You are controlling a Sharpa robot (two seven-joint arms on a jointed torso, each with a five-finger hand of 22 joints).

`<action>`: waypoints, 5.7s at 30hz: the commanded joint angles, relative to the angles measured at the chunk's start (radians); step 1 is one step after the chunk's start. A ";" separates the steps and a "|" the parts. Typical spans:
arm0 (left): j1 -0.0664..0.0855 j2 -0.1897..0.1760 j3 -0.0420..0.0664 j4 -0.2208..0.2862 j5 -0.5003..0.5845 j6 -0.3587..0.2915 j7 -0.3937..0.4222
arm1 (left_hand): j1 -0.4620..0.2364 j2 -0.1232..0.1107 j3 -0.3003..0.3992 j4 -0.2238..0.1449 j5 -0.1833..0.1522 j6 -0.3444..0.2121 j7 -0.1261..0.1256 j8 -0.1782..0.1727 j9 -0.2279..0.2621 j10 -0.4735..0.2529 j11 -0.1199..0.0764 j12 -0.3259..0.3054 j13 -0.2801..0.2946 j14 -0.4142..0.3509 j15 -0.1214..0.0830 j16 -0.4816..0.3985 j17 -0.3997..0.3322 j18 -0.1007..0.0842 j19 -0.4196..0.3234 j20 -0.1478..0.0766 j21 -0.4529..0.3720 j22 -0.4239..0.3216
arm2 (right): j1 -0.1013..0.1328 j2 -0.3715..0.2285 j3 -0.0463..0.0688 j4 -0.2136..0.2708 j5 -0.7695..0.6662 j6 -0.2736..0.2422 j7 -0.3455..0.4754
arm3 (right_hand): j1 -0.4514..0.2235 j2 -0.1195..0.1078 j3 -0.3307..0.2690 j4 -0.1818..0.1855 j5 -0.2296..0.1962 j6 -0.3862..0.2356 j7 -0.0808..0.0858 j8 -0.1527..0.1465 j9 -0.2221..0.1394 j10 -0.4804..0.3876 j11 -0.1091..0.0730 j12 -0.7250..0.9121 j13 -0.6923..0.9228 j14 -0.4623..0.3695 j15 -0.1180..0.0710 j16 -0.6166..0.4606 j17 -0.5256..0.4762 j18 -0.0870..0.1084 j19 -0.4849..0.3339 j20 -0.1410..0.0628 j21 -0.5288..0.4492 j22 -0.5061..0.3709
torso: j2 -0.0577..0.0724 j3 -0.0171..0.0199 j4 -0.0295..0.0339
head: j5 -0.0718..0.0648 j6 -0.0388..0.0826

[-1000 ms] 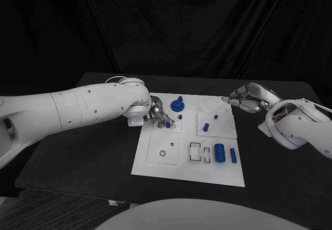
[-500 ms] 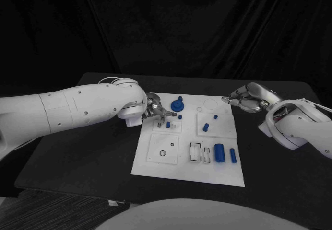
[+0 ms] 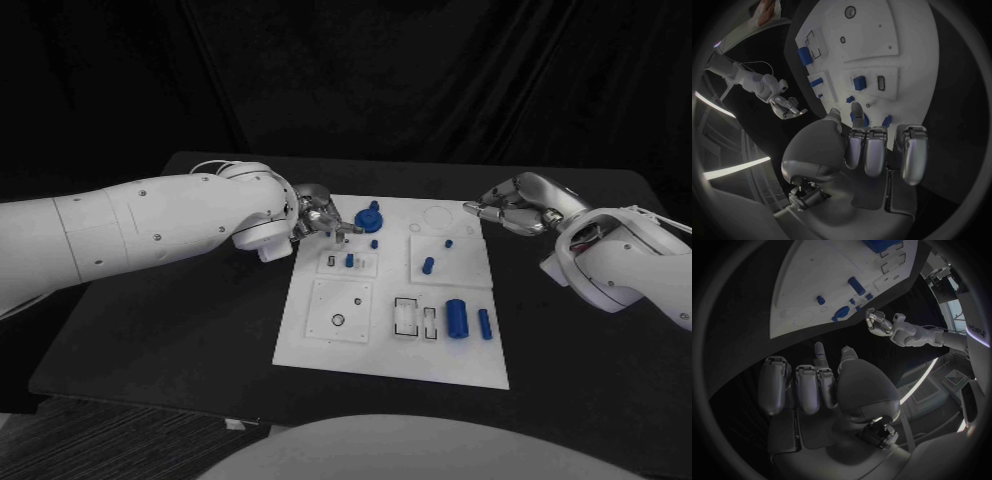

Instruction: Assemble the parts on the task board

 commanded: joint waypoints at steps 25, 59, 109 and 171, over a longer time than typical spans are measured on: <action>0.104 0.075 0.001 -0.220 -0.062 0.266 -0.113 | 0.020 0.007 -0.011 0.019 -0.015 -0.086 0.037 -0.082 -0.020 0.110 0.023 0.007 0.263 0.106 0.015 0.010 0.266 0.005 0.091 0.021 0.018 0.262 | -0.002 -0.002 0.001 0.024 -0.002 -0.002 -0.021 | 0.022 0.004 -0.019 -0.006 0.022 -0.003 0.004 -0.009 -0.009 0.108 0.001 0.017 0.269 0.074 -0.002 -0.001 0.144 -0.016 0.028 0.007 -0.015 0.200 | 0.000 0.0000 -0.0001 | -0.002 0.000; 0.040 0.142 0.001 -0.307 -0.062 0.229 -0.096 | 0.021 0.009 -0.042 0.005 -0.015 -0.058 0.034 -0.097 -0.056 0.110 0.021 0.007 0.263 0.106 0.014 0.010 0.266 0.008 0.086 0.020 0.008 0.259 | -0.003 0.002 0.001 0.024 -0.002 0.004 -0.021 | 0.024 0.004 -0.019 -0.006 0.023 -0.003 0.004 -0.010 -0.010 0.108 0.001 0.017 0.269 0.074 -0.002 0.000 0.145 -0.016 0.028 0.007 -0.015 0.200 | 0.000 0.0001 0.0021 | -0.011 0.000; 0.010 0.179 0.002 -0.336 -0.062 0.244 -0.098 | 0.088 0.031 -0.001 -0.041 0.076 -0.054 0.035 -0.118 -0.098 0.110 0.023 0.007 0.263 0.106 0.016 0.010 0.266 0.010 0.081 0.023 -0.001 0.256 | -0.003 0.003 0.001 0.010 -0.002 0.012 -0.019 | 0.026 0.004 -0.019 -0.006 0.024 -0.003 0.004 -0.010 -0.010 0.108 0.001 0.017 0.269 0.074 -0.002 -0.001 0.144 -0.016 0.028 0.007 -0.015 0.200 | 0.000 0.0002 0.0019 | -0.020 0.000; 0.005 0.176 0.002 -0.336 -0.062 0.236 -0.086 | 0.164 -0.006 0.222 -0.135 0.349 -0.042 0.021 -0.120 -0.139 0.110 0.009 0.007 0.263 0.106 0.006 0.010 0.266 0.013 0.075 0.013 -0.013 0.253 | -0.009 0.003 0.001 0.007 -0.002 0.022 -0.027 | 0.032 0.004 -0.019 -0.006 0.026 -0.002 0.004 -0.009 -0.010 0.108 0.001 0.017 0.269 0.073 -0.002 -0.002 0.141 -0.015 0.027 0.007 -0.018 0.199 | -0.001 0.0002 0.0015 | -0.021 0.000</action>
